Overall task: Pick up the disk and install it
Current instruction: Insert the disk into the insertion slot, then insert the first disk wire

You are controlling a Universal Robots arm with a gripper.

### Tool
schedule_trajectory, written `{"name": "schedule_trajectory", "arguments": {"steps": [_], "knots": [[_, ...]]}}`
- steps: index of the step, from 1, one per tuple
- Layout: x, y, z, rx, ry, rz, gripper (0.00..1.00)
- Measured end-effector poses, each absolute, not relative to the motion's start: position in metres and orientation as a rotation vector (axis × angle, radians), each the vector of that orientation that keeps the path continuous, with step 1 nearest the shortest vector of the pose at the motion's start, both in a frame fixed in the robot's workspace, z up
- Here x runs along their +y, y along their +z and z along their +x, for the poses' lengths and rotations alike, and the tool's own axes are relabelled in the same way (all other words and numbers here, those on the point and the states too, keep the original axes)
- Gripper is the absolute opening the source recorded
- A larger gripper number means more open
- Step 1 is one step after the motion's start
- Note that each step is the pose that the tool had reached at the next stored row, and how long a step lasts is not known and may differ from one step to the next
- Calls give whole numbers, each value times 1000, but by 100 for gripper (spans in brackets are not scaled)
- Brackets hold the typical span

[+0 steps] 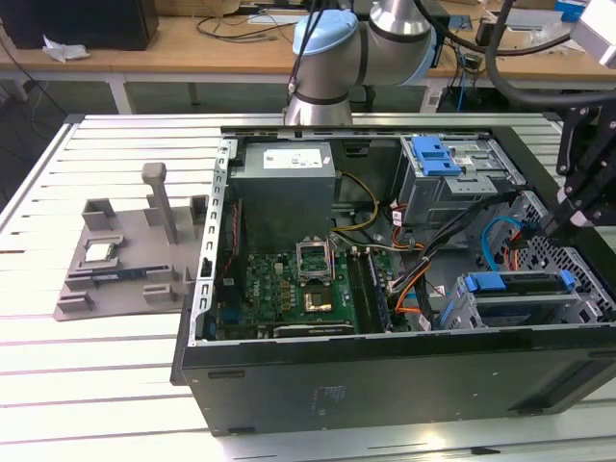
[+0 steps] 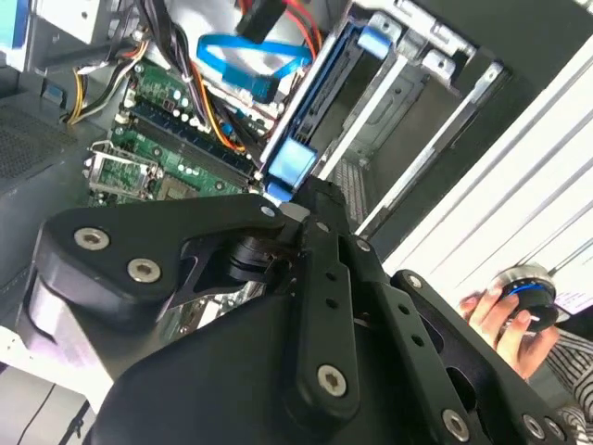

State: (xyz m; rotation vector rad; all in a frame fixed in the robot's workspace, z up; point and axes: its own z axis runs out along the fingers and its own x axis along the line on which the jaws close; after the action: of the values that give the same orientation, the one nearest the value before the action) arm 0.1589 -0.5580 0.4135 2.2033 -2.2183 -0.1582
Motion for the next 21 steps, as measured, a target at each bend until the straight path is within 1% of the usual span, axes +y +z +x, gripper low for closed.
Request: {"name": "schedule_trajectory", "arguments": {"steps": [6, 21], "knots": [[-553, 406, 178, -2211, -149, 2195, 11], [-553, 405, 180, -2211, -149, 2195, 11]]}}
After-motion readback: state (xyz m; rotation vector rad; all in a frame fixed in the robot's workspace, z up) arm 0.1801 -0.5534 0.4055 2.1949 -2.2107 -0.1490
